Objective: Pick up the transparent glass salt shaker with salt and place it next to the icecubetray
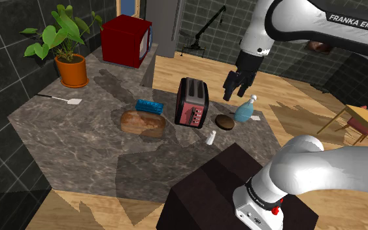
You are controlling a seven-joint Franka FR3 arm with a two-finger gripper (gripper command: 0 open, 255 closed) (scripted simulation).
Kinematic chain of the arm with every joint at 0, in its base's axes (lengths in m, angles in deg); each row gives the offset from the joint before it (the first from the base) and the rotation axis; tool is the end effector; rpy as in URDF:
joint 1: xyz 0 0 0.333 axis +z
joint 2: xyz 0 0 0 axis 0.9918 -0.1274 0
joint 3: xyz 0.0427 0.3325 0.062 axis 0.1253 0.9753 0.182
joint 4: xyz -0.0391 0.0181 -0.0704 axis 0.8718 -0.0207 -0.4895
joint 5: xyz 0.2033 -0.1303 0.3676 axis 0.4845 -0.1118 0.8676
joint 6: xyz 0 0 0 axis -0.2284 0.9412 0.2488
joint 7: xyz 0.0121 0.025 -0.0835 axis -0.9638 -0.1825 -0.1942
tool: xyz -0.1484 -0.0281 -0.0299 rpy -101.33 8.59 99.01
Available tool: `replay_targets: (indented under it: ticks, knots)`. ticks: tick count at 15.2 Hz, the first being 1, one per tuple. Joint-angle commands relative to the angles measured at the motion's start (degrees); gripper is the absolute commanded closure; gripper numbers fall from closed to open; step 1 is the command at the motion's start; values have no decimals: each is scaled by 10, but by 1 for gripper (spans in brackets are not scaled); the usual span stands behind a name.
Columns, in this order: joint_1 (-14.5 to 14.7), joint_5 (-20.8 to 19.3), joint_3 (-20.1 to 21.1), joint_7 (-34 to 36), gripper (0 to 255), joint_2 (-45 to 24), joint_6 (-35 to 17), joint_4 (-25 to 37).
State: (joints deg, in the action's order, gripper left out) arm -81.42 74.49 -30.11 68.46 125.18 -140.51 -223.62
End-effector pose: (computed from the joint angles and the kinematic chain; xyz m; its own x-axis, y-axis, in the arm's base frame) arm 0.3226 0.0175 0.5191 0.9946 -0.0120 -0.1032 -0.0200 -0.9969 -0.0762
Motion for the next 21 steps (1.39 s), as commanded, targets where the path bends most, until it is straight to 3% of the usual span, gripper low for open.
replay_targets:
  ticks: [1, 11, 21]
  knots:
    - [0, 0, 0, 0, 0, 0, 0, 0]
    - [-43, -44, -65, -60, 0, -62, -193, -122]
    - [-74, -62, -142, -130, 0, -232, -415, -164]
